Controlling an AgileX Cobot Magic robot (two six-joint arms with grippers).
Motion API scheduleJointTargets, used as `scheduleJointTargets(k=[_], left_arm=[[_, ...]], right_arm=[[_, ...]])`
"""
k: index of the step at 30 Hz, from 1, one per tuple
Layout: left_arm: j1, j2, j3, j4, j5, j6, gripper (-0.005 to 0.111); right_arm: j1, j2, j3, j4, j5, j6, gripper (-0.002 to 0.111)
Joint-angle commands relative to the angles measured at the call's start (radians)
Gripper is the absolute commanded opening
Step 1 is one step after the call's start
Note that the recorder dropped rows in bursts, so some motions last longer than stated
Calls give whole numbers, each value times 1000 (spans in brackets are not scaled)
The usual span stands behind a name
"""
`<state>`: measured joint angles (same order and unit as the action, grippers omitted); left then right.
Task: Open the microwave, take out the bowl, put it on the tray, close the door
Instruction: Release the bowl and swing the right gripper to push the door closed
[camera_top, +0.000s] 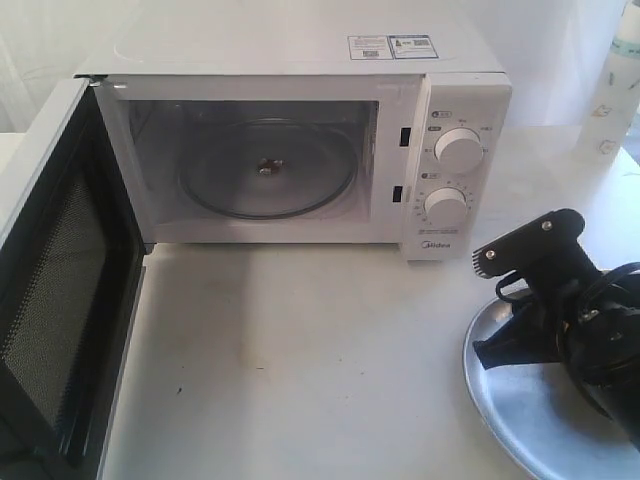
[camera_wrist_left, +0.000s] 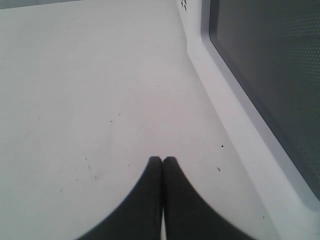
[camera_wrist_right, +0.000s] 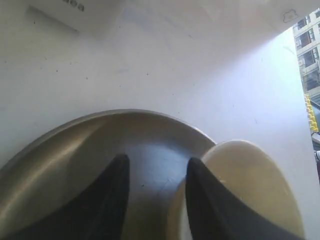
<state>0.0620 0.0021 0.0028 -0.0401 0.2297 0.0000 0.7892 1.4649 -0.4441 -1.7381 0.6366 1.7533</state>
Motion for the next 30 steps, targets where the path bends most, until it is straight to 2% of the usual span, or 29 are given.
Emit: scheduleJointTargets(k=[1, 5, 7, 10, 13, 17, 22, 27, 30], left_arm=[[-5, -2, -3, -13, 3, 0, 0], [-5, -2, -3, -13, 3, 0, 0], [-5, -2, -3, -13, 3, 0, 0], [-5, -2, -3, -13, 3, 0, 0], [-5, -2, -3, -13, 3, 0, 0], [-5, -2, -3, -13, 3, 0, 0], [-5, -2, -3, -13, 3, 0, 0], [-5, -2, -3, -13, 3, 0, 0], [-5, -2, -3, -13, 3, 0, 0]], right_arm=[[-2, -7, -60, -6, -9, 11, 37], [-2, -7, -153, -6, -142, -4, 33], [-2, -7, -221, -6, -276, -33, 24], [8, -1, -364, -6, -547, -153, 2], [73, 31, -530, -6, -678, -180, 0], [231, 138, -762, -6, -670, -235, 0], [405, 343, -1064, -6, -706, -484, 0], [506, 509, -1277, -6, -702, -527, 0], [527, 571, -1326, -6, -694, -489, 0]])
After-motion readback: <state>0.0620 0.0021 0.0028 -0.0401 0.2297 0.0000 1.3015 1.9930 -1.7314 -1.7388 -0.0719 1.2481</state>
